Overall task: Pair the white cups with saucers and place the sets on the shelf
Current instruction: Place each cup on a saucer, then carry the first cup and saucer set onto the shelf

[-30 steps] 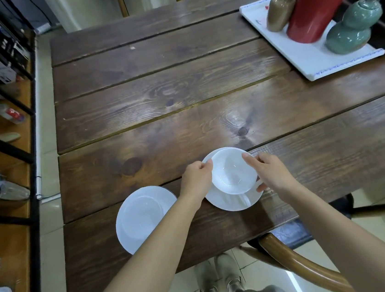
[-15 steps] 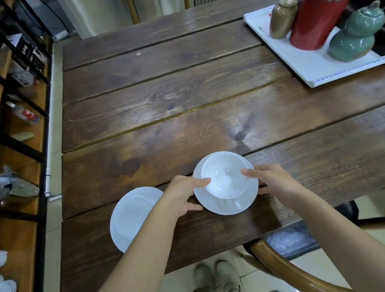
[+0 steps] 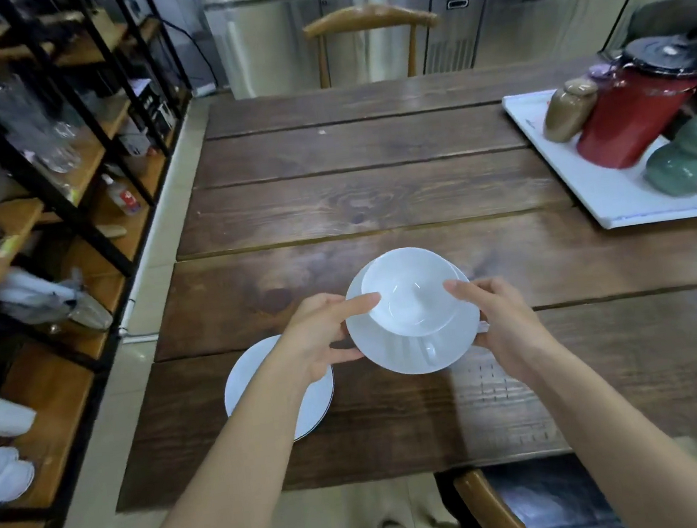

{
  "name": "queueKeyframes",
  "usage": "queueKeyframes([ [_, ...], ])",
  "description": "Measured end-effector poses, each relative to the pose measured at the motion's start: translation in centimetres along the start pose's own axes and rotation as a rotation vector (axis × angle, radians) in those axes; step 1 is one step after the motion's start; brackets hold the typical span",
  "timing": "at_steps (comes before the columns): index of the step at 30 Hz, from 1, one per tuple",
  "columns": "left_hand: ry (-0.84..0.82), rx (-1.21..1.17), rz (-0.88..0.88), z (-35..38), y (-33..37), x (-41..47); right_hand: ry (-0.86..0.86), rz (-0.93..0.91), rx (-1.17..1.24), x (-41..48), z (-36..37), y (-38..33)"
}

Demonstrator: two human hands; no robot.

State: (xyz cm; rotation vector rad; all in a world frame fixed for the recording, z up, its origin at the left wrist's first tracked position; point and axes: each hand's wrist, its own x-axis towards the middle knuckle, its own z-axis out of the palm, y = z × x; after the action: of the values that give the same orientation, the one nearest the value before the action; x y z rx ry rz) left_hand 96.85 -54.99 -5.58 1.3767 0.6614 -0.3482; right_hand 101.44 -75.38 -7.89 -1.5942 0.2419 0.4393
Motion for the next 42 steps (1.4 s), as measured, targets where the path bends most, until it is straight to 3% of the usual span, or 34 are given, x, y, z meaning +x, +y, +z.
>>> queueKeyframes([
  [12,0.304,-0.215,0.149,-11.6,-4.0,-11.8,-0.271,-0.066,-0.089,-7.2,12.5,-0.9],
  [20,0.612,-0.429,0.223,-22.6,-11.8,-27.0,-0.652,-0.052,-0.168,-18.7,26.8,1.9],
  [29,1.122,-0.659,0.263,-31.6,-22.1,-44.2,-1.117,-0.004,-0.317,-33.8,43.2,7.5],
  [42,1.564,-0.922,0.253,-39.8,-31.3,-56.8,-1.521,0.030,-0.532,-49.8,59.3,13.3],
])
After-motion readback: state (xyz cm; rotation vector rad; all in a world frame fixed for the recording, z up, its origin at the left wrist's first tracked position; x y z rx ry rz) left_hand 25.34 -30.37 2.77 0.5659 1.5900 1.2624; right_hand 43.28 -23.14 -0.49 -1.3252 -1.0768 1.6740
